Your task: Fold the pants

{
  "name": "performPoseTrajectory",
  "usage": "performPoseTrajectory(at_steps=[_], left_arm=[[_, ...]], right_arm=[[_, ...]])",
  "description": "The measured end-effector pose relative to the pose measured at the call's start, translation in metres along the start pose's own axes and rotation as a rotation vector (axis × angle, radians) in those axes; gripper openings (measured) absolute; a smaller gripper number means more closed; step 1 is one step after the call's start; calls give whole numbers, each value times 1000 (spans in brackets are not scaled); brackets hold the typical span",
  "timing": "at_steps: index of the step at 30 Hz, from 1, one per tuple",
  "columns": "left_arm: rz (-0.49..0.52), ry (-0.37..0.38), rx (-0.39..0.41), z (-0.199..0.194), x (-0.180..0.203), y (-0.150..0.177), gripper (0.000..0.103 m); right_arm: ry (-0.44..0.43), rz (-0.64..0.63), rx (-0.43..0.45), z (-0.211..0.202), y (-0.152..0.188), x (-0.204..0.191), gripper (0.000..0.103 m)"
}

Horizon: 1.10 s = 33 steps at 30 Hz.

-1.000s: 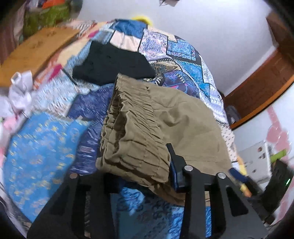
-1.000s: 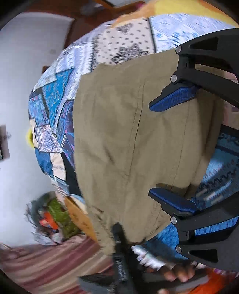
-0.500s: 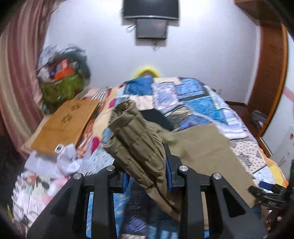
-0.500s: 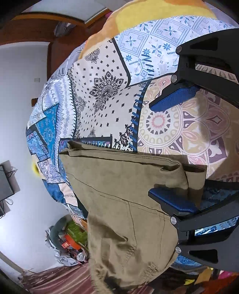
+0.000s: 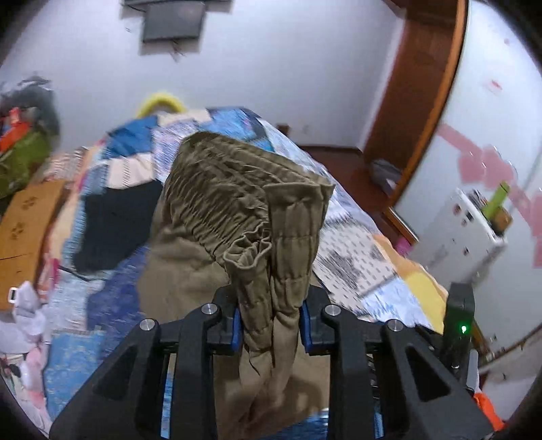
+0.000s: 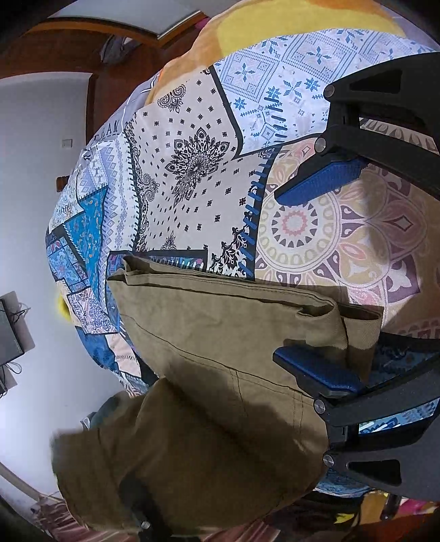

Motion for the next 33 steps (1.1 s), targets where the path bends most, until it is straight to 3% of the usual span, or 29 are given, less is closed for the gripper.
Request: performPoseTrajectory(at_steps=[5,7,9,10,16,22,25,29,33], left_arm=[[70,-14,-40,15,25,13,28],[103,-5,-46,16,31,14,44],[131,23,-32,10,35,15,78],[134,17,-3,5,34,14,81],[121,-50,4,7,5,0,89],[124,-120,-62,44,-51,-29,95],[134,-207,-74,69,-78,-49,98],[166,-287,-133,112,-100,-66,98],[148,-315,-265,169,-118,-65,98]], right_arm=[[-4,-6,4,0,1,0,83],[-6,-9,3,0,0,0,83],[-5,-11,5,-1,1,-1,83],[-5,-11,7,-1,1,0,83],[24,-30,38,-7,4,-2,85],[71,-68,58,-18,4,-2,85],[70,-45,68,-21,5,2,85],[70,-32,67,-21,5,3,85],[85,-46,69,-23,5,1,85]])
Point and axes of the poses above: each gripper's, at about its wrist camera, not at the fingertips, and z roughly the way its jaws point, x to its right, y to its underside, the point moved 5 cm from there along z, roughly the way its jaws point, and after that the axes turned 9 degrees about -y, right-handed, at the moved point
